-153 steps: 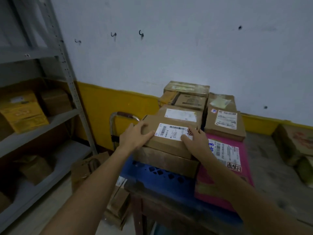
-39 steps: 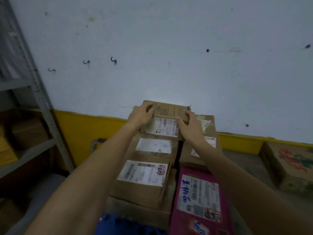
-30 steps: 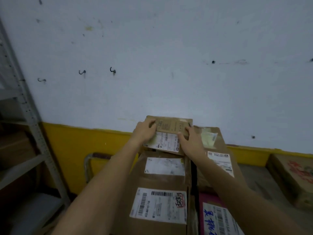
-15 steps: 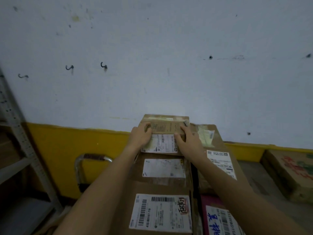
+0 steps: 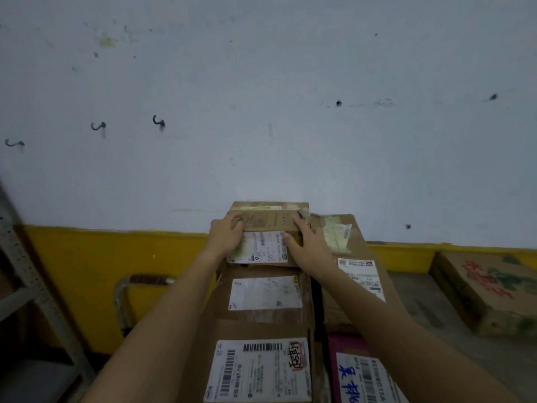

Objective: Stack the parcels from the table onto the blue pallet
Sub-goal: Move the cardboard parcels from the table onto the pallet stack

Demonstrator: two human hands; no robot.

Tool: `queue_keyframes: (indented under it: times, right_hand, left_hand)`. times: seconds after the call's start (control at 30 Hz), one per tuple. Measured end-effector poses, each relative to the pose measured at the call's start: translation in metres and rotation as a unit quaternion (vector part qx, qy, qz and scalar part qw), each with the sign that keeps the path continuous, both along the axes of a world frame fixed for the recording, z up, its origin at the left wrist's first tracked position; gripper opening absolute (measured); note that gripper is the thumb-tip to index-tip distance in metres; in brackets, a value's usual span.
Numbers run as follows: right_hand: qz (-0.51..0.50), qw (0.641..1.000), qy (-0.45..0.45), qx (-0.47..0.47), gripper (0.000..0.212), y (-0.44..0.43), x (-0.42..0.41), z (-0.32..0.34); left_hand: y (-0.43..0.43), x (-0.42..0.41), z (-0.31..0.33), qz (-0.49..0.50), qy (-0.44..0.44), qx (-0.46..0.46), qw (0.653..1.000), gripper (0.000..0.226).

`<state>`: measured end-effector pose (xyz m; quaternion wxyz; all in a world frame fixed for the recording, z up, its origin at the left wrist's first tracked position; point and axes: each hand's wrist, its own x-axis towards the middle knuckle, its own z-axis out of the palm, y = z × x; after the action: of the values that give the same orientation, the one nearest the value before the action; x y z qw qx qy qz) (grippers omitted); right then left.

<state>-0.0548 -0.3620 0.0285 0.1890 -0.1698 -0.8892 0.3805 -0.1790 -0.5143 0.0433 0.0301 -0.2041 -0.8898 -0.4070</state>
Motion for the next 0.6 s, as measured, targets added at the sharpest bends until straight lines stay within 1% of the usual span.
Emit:
queue_keyframes:
  times: [0.1, 0.27, 0.43, 0.6]
  right_hand:
    - [-0.005, 1.0, 0.015, 0.005, 0.056, 0.009, 0.008, 0.001]
    - [-0.024, 0.999, 0.029, -0.005, 0.053, 0.037, 0.032, 0.002]
    - [-0.031, 0.999, 0.037, -0.007, 0.054, 0.072, 0.066, 0.0]
    - [-0.03, 0.999, 0.039, 0.006, 0.055, 0.119, 0.113, -0.002]
  left_hand:
    - [0.002, 0.005, 0.004, 0.024, 0.015, 0.007, 1.0, 0.039]
    - [0.016, 0.023, 0.017, 0.073, 0.081, -0.035, 0.993, 0.04]
    - [0.045, 0.055, 0.027, 0.091, 0.126, -0.067, 0.986, 0.039]
    - [0.093, 0.102, 0.04, 0.067, 0.159, -0.027, 0.985, 0.039]
